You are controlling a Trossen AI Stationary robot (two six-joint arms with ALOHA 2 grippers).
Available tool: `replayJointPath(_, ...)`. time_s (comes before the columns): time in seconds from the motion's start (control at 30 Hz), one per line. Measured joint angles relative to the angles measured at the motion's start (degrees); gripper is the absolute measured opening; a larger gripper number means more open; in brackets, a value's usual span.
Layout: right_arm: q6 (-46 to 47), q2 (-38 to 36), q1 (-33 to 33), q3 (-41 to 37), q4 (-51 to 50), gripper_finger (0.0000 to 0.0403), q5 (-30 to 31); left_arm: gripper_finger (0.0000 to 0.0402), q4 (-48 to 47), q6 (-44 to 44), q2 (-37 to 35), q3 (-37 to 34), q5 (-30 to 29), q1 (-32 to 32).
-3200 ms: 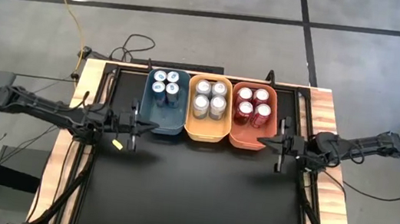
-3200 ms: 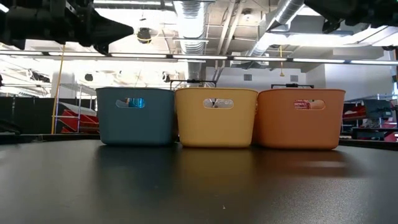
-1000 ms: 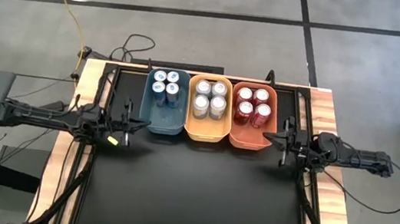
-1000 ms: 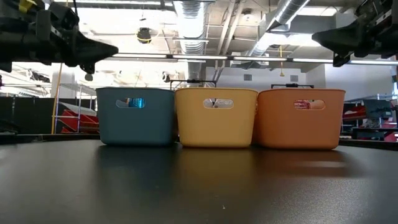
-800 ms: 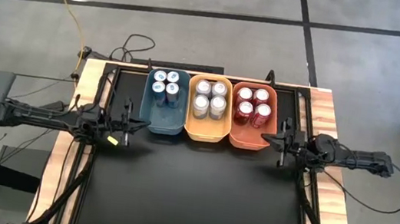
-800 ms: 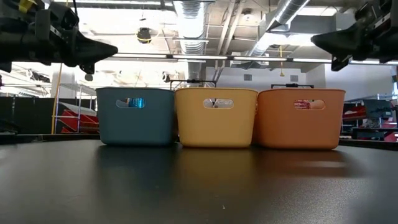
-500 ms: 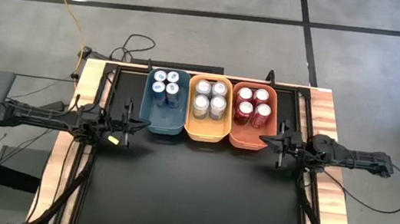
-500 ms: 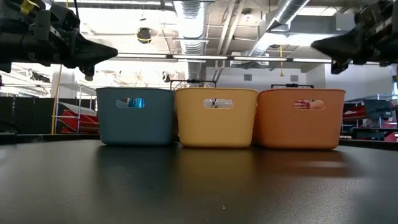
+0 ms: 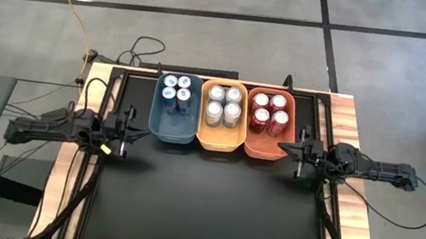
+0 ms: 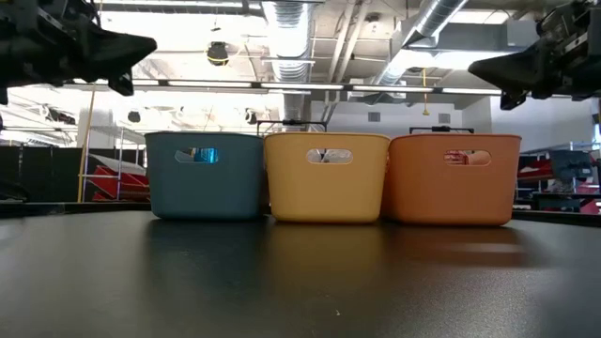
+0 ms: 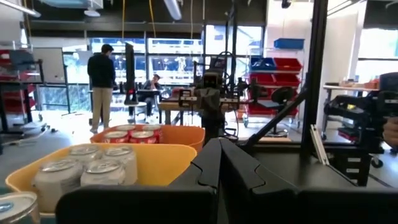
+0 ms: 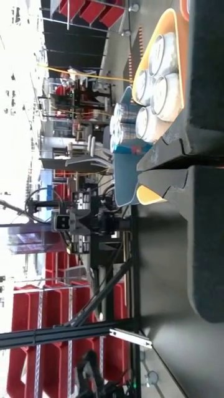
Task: Sort soda cans
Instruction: Return to Home Position
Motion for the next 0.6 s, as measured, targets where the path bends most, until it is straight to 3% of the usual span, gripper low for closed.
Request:
replayJointPath(0.1, 0.0, 0.0, 0.0, 0.0, -0.3, 0.0000, 0.0, 0.0000, -5.2, 0.0, -4.7, 0.0, -0.1, 0.0)
replayJointPath(0.6, 1.8, 0.0, 0.0, 0.0, -6.2, 0.0000, 0.0, 0.0000, -14.6, -1.5, -4.6, 0.0, -6.3, 0.2)
